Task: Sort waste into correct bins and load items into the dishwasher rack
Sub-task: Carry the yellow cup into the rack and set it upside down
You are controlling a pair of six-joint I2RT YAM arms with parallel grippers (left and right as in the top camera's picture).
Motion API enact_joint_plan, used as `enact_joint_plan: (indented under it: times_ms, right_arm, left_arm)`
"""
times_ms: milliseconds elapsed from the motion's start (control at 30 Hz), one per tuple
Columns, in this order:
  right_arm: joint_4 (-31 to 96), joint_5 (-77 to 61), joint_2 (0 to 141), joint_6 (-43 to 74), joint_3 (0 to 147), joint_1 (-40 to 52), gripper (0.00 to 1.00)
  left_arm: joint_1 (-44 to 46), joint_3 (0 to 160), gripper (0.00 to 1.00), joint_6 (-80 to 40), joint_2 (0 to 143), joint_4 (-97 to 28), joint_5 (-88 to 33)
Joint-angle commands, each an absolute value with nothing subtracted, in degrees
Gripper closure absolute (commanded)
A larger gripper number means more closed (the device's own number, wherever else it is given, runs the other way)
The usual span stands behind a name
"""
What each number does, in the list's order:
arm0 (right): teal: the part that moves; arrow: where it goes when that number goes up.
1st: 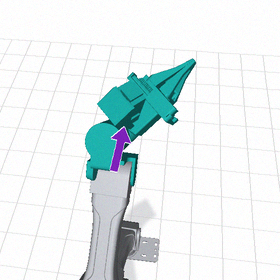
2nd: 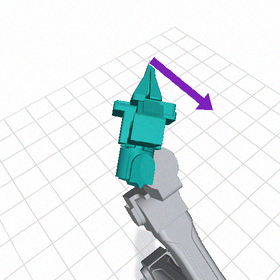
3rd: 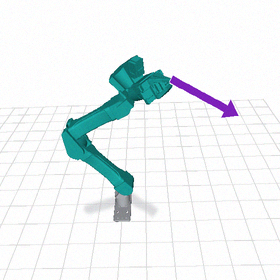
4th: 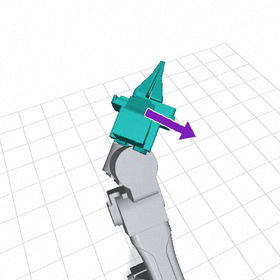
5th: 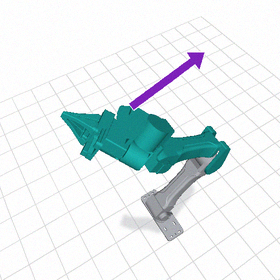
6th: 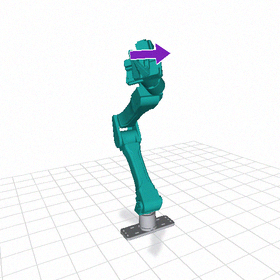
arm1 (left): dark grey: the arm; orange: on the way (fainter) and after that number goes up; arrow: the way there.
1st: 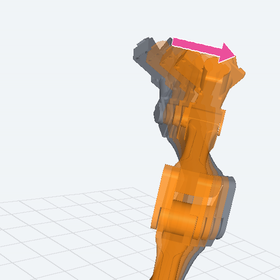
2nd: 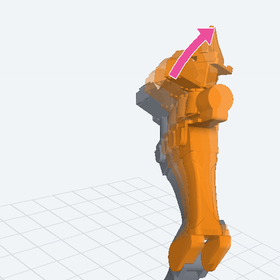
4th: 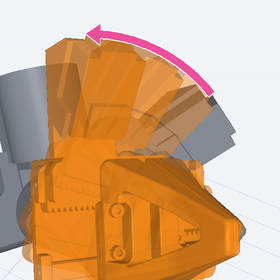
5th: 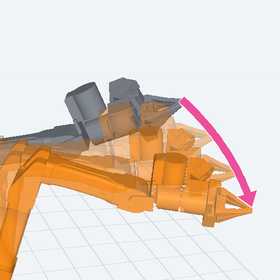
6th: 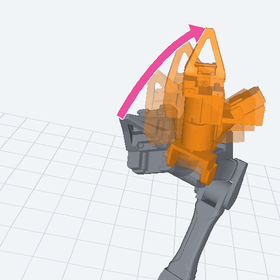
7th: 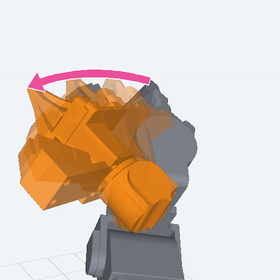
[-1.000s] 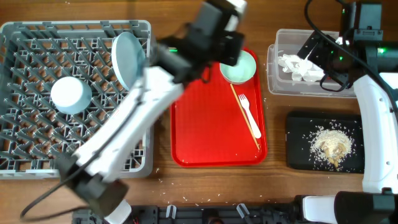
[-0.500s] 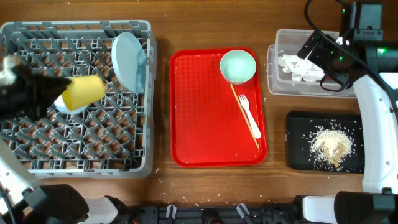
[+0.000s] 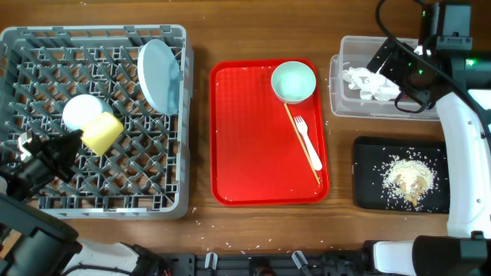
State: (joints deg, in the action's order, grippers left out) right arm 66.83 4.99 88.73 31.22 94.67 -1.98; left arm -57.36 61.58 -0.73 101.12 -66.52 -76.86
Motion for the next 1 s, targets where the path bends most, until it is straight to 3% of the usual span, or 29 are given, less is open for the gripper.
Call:
enact_joint_plan:
  times_ms: [0,967]
  right_arm:
    - [66.7,5.5,89.0,31.7,94.8,-2.0,0.0]
    - [66.7,5.5,89.0,31.7,94.8,-2.0,0.0]
  left_arm:
    - [-59.7,61.3,0.96,-0.4,101.6,-66.1,-77.8]
    - [-66.1,61.1,0.94,-0.7,100.9,-67.5,-61.8]
